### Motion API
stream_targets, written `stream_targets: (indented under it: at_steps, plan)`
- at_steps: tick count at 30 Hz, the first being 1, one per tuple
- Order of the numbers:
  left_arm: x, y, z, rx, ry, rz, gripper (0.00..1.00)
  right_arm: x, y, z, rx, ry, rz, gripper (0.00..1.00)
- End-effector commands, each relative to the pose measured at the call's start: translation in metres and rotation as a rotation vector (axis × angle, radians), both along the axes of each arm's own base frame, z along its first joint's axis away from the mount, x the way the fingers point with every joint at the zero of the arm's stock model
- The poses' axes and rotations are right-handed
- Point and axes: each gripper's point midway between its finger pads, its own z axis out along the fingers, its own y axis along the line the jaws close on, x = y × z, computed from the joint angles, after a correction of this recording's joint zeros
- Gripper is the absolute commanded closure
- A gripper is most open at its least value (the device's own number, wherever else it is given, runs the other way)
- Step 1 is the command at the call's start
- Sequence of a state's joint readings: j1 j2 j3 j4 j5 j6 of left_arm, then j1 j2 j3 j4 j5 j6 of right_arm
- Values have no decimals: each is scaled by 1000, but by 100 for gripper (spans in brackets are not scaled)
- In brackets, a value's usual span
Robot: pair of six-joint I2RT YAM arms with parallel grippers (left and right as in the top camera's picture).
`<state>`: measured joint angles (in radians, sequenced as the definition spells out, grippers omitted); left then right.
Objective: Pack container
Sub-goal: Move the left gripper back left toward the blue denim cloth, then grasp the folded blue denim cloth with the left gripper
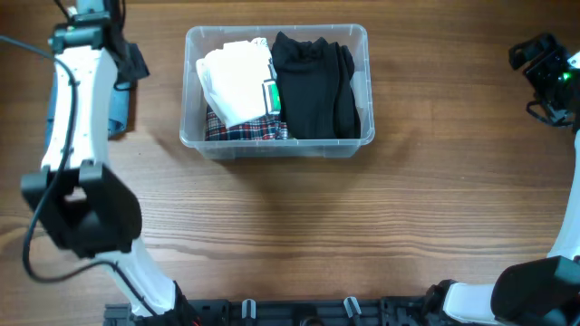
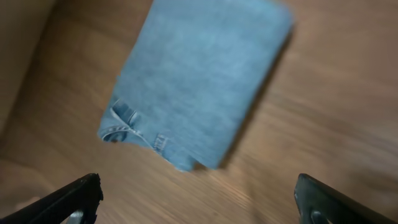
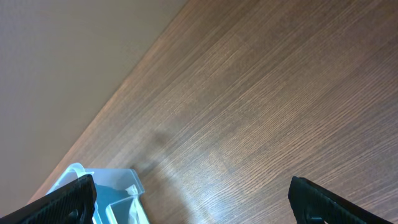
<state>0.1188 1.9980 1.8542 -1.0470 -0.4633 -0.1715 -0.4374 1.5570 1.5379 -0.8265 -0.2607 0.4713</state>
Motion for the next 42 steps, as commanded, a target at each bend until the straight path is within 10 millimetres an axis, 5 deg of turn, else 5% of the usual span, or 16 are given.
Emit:
stream_targets:
  at_steps: [1, 17, 26, 34, 36, 38, 39, 42]
  plan:
    - [-1, 19, -27, 116, 80, 57, 0, 2, -1, -6, 6, 12, -8, 0]
    - [37, 35, -138, 274, 234, -40, 0, 2, -1, -6, 6, 12, -8, 0]
    - [28, 38, -180, 376, 358, -62, 0, 2, -1, -6, 6, 12, -8, 0]
    - [4, 86, -206, 438, 433, 37, 1, 2, -1, -6, 5, 13, -8, 0]
    - [2, 91, -210, 435, 438, 47, 14, 2, -1, -6, 6, 12, -8, 0]
    - [3, 92, -210, 432, 425, 54, 60, 2, -1, -6, 6, 12, -8, 0]
    - [4, 92, -210, 433, 422, 55, 72, 2, -1, -6, 6, 12, -8, 0]
    - [5, 92, -210, 433, 416, 56, 84, 2, -1, -6, 5, 13, -8, 0]
